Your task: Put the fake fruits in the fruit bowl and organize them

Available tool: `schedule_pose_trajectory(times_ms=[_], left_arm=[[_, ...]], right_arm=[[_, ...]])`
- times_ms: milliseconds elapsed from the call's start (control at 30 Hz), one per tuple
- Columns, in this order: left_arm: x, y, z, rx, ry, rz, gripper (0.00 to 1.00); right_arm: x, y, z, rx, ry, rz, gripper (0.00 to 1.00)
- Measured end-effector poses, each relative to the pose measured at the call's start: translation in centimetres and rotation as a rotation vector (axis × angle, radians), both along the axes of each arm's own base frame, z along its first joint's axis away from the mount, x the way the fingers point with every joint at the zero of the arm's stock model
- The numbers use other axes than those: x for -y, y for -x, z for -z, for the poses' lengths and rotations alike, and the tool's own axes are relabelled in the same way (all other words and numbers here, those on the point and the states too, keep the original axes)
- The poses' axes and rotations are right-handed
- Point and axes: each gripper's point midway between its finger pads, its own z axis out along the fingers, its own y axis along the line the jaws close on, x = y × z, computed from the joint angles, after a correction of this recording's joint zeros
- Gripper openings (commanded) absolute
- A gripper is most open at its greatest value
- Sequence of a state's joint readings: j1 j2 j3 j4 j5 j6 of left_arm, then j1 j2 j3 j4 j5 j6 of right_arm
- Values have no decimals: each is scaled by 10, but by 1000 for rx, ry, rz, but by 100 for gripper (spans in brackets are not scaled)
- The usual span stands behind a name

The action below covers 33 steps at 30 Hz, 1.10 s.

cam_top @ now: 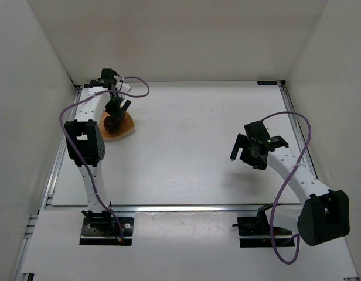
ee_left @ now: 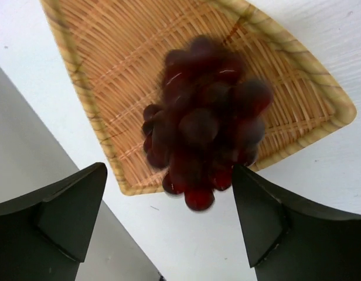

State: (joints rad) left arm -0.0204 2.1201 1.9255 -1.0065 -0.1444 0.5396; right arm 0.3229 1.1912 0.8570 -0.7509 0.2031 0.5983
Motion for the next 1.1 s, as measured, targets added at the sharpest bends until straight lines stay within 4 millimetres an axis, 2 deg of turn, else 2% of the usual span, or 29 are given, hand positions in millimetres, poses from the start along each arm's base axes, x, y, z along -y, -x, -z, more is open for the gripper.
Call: schedule_pose_trajectory(times_ms=[100,167,233,300,367,433,500,567,633,667,700,767,833,900,933,1000,1100], left_arm=[[-3,-1,-13,37,4,-48,99],[-10,-3,-33,88,7,-89,99],[-20,-2,-63,170,6,-134,99],[-32,5,-106,275,0,-182,99],[-50,21,-155,407,-11,-245,99],[-77,51,-193,515,-24,-335,99],[-114,89,-207,576,-51,-465,99],[-154,128,-187,553,-78,-612,99],[-184,169,-141,442,-91,-746,99],[-193,186,-108,367,-85,-800,99],[-195,203,-74,279,-70,-834,99],[-186,239,-16,108,-25,-873,99],[-167,273,22,-17,32,-896,99],[-155,295,35,-49,73,-913,99],[-151,300,34,-32,86,-919,99],[-151,304,21,35,94,-928,99],[-156,296,-1,162,90,-923,99]], right_arm=[[0,0,0,1,0,0,100],[0,0,-1,2,-1,0,100],[0,0,-1,4,-4,-1,100],[-1,0,-2,5,-7,-2,100],[-1,0,-2,7,-11,-2,100],[-2,0,-3,9,-15,-1,100],[-3,1,-3,9,-20,2,100],[-3,1,-3,8,-24,5,100],[-4,1,-3,8,-27,10,100],[-4,1,-3,7,-28,11,100],[-4,1,-3,8,-30,11,100],[-4,1,-3,8,-31,12,100],[-4,1,-3,7,-31,12,100],[-5,1,-3,8,-34,12,100],[-5,0,-3,8,-35,11,100],[-6,0,-4,9,-38,10,100],[-7,-2,-4,15,-44,8,100]])
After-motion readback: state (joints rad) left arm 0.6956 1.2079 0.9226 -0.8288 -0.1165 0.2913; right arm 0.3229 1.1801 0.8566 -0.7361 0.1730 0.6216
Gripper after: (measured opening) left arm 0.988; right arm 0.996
